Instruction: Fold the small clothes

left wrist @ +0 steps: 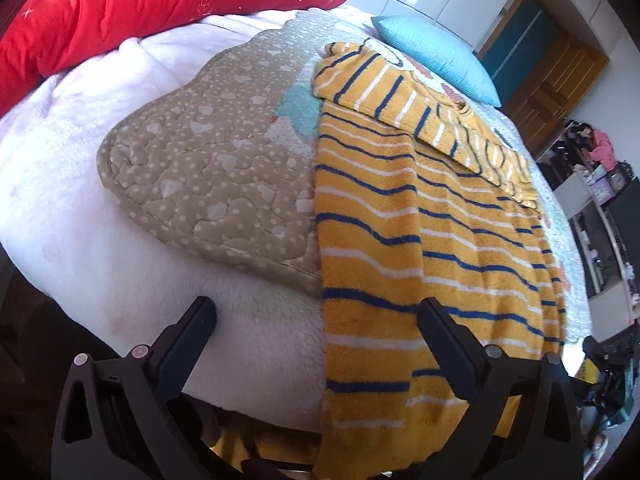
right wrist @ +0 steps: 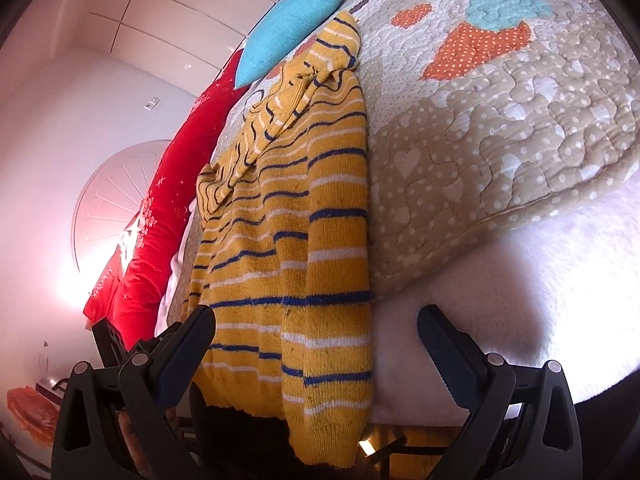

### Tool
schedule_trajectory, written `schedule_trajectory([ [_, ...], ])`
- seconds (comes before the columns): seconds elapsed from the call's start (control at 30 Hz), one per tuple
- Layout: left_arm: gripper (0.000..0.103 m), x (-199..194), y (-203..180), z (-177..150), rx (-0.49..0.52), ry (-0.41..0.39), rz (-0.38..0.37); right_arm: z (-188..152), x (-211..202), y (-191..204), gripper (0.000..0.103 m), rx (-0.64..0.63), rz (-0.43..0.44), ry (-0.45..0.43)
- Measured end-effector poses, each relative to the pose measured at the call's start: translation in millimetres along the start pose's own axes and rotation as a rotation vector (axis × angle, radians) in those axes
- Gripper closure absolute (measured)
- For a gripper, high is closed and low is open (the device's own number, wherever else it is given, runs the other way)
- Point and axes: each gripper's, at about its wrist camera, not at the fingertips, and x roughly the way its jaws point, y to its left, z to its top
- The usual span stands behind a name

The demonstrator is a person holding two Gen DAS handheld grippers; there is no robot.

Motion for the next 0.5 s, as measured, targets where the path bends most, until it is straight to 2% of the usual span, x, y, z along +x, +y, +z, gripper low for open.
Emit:
schedule_trajectory([
  [0.13,0.006,-5,8,-15,0.007,0.013,-0.141,-20,9,0,0.009,-0.006,0.028,0.097],
  [0.2,0.006,-5,11,-23,-0.011,0.029,-0.223,-32,18,-4,0.024,0.011,0.044,0.146],
  [0.27,0.006,-2,12,-29,-0.037,0.054,-0.284,-43,28,-5,0.030,0.018,0.046,0.179],
  [0.3,0.006,0,11,-32,-0.046,0.070,-0.303,-47,32,-5,0.037,0.018,0.046,0.187],
  [0.33,0.011,3,9,-34,-0.055,0.087,-0.314,-49,36,-3,0.042,0.016,0.048,0.195],
  [0.37,0.019,5,6,-36,-0.058,0.103,-0.313,-51,39,0,0.057,0.007,0.048,0.202],
  [0.4,0.048,7,3,-38,-0.049,0.121,-0.302,-52,41,5,0.066,-0.010,0.045,0.208],
  [0.43,0.088,9,-2,-39,-0.027,0.146,-0.283,-52,43,11,0.079,-0.035,0.041,0.214],
  [0.47,0.095,11,-6,-41,-0.009,0.175,-0.275,-53,43,17,0.082,-0.062,0.031,0.215],
  [0.5,0.095,9,-8,-41,-0.012,0.173,-0.277,-52,41,24,0.087,-0.093,0.019,0.213],
])
